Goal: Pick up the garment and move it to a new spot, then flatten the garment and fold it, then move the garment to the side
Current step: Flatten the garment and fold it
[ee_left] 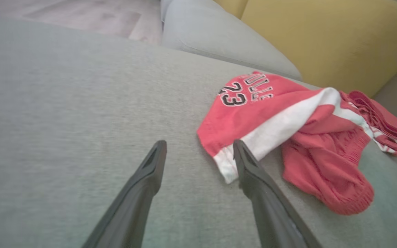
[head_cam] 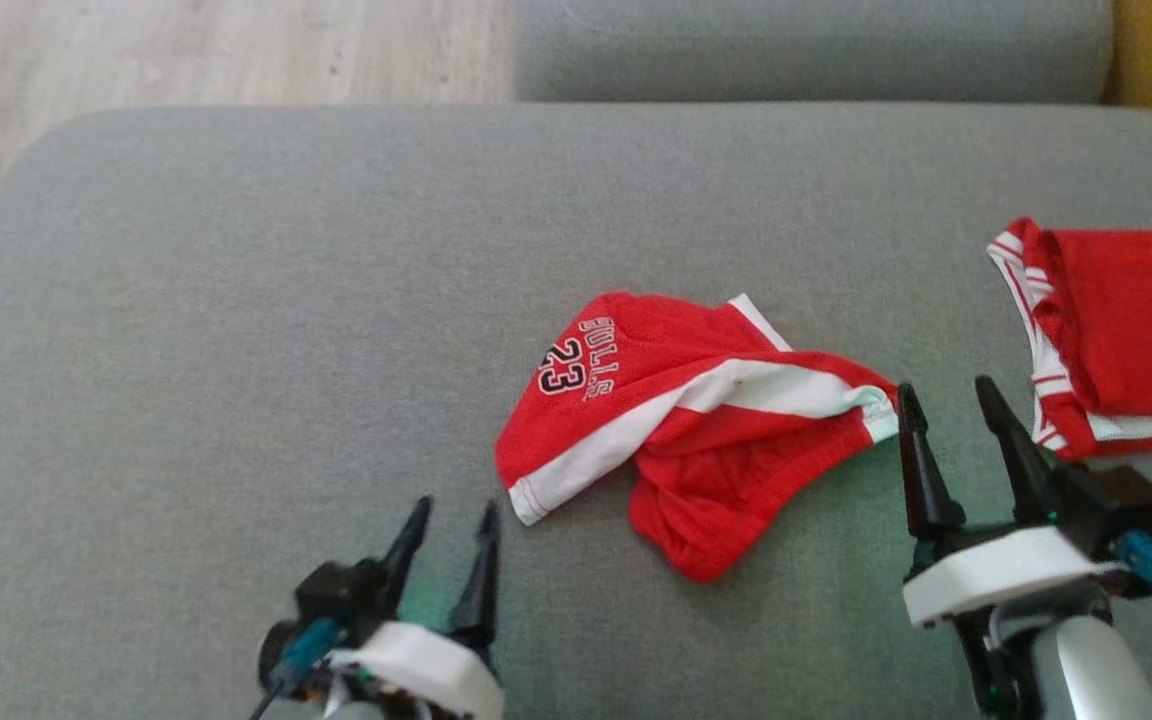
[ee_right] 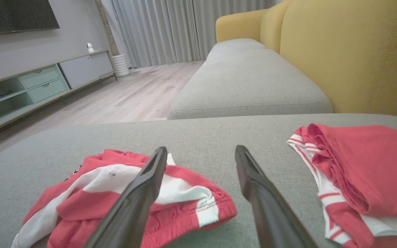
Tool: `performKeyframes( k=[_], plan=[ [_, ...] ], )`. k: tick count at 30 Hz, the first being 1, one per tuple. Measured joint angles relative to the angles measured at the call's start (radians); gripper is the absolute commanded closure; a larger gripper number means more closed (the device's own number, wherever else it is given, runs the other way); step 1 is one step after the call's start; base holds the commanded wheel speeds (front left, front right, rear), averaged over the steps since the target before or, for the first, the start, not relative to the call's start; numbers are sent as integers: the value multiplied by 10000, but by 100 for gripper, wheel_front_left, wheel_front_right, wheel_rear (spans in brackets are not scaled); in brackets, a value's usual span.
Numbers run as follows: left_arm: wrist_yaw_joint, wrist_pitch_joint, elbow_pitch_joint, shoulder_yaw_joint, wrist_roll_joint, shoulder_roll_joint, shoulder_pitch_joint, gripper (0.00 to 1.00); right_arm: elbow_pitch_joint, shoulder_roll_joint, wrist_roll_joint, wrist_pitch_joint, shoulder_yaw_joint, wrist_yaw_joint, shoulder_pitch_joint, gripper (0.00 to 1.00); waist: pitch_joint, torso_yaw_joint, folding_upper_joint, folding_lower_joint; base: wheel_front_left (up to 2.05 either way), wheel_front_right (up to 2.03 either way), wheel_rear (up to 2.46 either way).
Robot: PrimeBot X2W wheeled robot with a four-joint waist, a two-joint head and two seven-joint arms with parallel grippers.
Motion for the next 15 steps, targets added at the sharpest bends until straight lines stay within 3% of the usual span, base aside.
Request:
performKeyframes(
  k=[15],
  plan=[
    [-184, 510, 1388, -922, -752, -324, -1035, 0, -8, 0, -84, -6, -4, 0, -375, 0, 733, -717, 0, 0, 0, 0, 0]
  ],
)
